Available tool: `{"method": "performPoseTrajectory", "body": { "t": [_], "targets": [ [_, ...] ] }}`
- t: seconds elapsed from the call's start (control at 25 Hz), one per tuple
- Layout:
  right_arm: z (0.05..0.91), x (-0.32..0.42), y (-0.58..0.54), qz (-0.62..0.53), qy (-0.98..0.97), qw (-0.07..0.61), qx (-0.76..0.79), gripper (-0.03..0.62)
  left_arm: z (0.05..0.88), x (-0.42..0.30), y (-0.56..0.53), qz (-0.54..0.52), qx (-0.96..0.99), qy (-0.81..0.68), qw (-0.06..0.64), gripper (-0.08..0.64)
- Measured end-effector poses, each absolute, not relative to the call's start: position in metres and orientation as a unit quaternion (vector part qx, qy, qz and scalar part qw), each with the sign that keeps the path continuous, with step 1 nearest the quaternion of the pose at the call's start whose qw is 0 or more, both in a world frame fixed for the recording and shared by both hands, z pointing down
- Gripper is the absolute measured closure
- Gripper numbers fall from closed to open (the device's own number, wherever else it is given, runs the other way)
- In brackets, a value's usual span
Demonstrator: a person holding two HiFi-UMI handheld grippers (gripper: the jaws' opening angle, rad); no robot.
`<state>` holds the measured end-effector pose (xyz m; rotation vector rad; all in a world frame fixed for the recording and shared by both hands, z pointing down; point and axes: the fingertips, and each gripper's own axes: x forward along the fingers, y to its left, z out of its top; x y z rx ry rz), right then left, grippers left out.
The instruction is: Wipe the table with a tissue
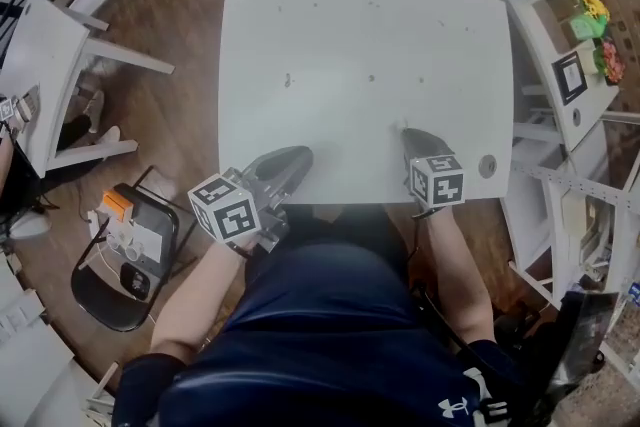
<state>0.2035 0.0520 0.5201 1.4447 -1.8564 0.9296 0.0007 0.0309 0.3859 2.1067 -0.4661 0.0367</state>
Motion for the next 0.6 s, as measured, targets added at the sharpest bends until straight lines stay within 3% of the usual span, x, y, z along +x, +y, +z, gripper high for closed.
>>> {"method": "performPoseTrajectory", "body": {
  "t": [0.32,0.6],
  "targets": [
    [0.512,0.318,0.039,0.353,-0.709,0.262,0.552,0.572,0.392,0.095,0.026,0.022,0.852,-0.246,0.461,0.529],
    [0.535,0.388,0.023,0.349,-0.703,0.285,0.550,0.572,0.389,0.149,0.029,0.050,0.865,-0.269,0.419,0.530]
  ]
}}
